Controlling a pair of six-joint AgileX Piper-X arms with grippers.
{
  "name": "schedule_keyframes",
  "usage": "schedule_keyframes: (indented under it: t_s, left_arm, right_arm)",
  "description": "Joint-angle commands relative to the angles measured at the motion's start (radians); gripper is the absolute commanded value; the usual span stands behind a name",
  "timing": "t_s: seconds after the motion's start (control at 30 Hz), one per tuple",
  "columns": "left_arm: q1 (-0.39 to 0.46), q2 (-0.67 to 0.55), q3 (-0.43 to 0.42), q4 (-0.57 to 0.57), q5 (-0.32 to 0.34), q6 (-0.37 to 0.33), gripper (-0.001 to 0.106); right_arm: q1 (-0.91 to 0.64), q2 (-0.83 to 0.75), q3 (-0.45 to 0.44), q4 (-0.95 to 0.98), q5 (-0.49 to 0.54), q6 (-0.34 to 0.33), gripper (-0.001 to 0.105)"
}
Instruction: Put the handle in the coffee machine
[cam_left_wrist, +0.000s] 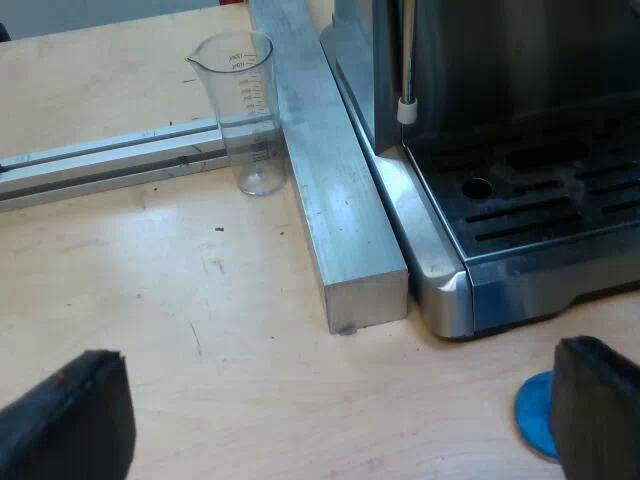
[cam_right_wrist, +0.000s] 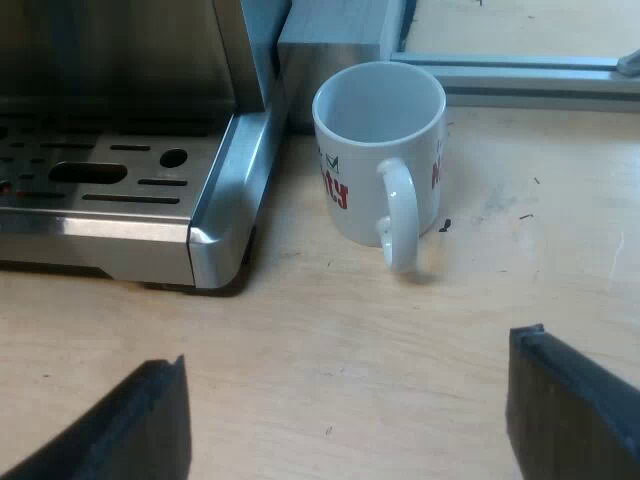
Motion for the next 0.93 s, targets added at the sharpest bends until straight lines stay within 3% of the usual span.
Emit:
schedule_keyframes:
  t_s: [0.03,0.67,0.93]
  left_arm:
    - [-0.005,-0.141,-0.002,-0.013,0.000,-0.012,0.085]
    - [-0.005,-0.139,0.000,-0.019,0.015,-0.012,0.085]
    - [-0.043,-0.139,0.000,-0.019,0.015,-0.012,0.085]
  right_arm:
    - [-0.004,-0.040,-0.005,-0.012,0.001,-0.004,0.067]
    - [-0.004,-0.040,-0.005,-0.012,0.001,-0.004,0.067]
    - [-0.004,-0.040,-0.005,-0.012,0.001,-0.004,0.067]
